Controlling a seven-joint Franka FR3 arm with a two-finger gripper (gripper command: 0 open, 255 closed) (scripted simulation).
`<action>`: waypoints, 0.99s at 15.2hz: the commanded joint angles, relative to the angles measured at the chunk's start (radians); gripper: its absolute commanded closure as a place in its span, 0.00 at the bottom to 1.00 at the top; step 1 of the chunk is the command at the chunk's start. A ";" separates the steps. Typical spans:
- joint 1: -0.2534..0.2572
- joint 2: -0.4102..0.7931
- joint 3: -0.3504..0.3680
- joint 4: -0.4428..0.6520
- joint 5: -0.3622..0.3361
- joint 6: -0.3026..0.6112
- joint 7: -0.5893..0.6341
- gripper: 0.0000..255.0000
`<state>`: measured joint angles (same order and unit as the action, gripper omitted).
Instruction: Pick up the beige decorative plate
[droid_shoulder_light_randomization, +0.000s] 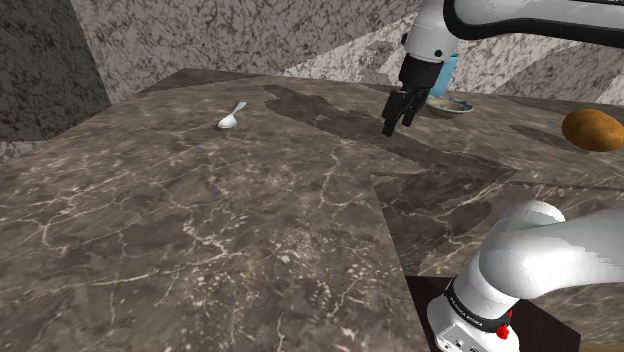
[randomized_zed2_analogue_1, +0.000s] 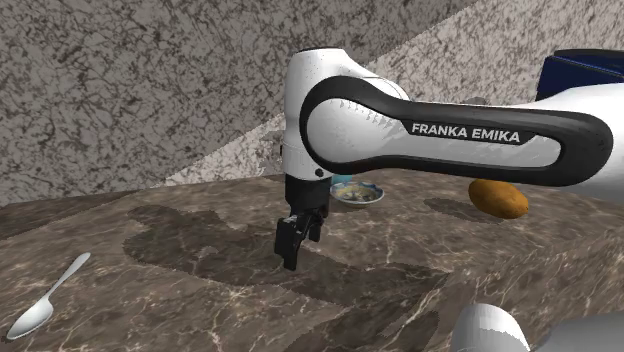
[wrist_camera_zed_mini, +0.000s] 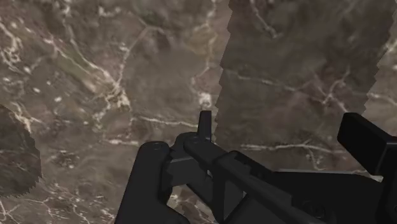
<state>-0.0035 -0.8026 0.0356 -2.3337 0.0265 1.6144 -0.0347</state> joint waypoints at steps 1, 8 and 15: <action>0.000 0.000 0.000 0.000 0.000 0.000 0.000 0.00; -0.104 0.142 -0.059 0.140 -0.125 -0.051 0.010 0.00; -0.195 0.287 -0.113 0.307 -0.241 -0.114 0.022 0.00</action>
<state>-0.1851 -0.5428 -0.0670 -2.0542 -0.1955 1.5056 -0.0121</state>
